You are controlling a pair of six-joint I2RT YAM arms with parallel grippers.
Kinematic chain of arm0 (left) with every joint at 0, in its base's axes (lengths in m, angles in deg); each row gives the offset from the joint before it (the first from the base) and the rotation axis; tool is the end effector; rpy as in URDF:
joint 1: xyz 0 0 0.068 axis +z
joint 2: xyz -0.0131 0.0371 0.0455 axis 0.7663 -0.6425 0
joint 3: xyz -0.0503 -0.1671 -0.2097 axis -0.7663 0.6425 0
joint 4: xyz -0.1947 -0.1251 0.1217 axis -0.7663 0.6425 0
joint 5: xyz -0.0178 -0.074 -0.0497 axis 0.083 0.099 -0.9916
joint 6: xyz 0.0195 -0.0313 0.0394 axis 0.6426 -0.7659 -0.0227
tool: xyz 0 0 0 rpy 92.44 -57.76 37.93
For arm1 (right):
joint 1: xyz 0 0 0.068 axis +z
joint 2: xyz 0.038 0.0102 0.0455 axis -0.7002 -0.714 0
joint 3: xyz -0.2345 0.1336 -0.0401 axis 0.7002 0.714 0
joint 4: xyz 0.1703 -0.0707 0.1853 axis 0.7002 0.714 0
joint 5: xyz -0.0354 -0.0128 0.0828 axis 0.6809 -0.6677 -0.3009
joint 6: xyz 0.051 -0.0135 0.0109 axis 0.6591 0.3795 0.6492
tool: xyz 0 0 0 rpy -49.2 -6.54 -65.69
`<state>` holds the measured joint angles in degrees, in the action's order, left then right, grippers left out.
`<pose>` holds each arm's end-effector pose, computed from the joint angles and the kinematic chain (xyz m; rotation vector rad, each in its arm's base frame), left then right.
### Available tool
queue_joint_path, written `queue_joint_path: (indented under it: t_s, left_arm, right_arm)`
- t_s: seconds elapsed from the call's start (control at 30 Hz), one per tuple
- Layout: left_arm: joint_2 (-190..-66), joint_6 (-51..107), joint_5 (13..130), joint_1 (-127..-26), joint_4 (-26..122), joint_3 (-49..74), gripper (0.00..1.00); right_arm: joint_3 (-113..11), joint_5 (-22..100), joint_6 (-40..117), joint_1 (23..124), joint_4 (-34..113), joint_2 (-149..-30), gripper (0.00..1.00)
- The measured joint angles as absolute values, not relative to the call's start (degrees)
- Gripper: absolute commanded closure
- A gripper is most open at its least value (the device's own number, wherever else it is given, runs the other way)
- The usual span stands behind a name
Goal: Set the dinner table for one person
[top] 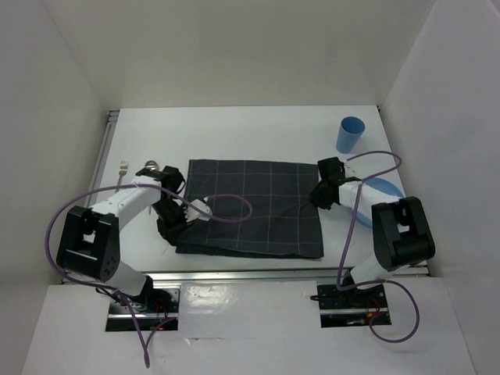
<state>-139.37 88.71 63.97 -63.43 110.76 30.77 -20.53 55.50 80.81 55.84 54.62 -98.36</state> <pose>0.2283 -0.0645 0.1870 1.5901 2.6408 -0.4389 0.2855 0.0522 0.1548 0.8876 2.4555 0.1860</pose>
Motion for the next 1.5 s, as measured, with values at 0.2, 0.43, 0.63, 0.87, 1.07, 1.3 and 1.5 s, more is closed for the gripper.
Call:
queue_joint_path:
  t_s: [0.2,0.43,0.63,0.87,1.07,1.3,1.5]
  left_arm:
    - [-137.9,92.3,63.8,-66.2,117.4,29.9,0.73]
    - [-138.1,93.8,63.0,-66.7,122.7,19.8,0.65]
    - [-138.1,90.6,66.3,-66.5,120.2,22.5,0.64]
    - [-152.1,71.6,69.9,-66.4,100.7,11.2,0.69]
    - [-165.2,61.1,75.9,-66.4,89.9,6.8,0.71]
    - [-169.4,55.4,81.8,-66.3,86.3,0.7,0.71]
    - [-172.9,51.8,80.7,-65.1,84.9,-4.6,0.71]
  right_arm:
    - [-20.7,56.2,78.7,56.2,55.8,-96.7,0.24]
    - [-28.0,59.9,71.3,56.2,59.5,-97.3,0.2]
    - [-34.2,59.3,64.3,56.4,58.6,-98.7,0.41]
    - [-37.6,53.7,61.2,56.6,57.4,-105.4,0.98]
    - [-37.6,48.9,63.0,56.5,55.4,-110.9,1.0]
    - [-48.6,54.0,64.9,56.1,56.1,-121.7,1.0]
    - [-52.1,56.2,61.9,55.7,56.1,-124.1,1.0]
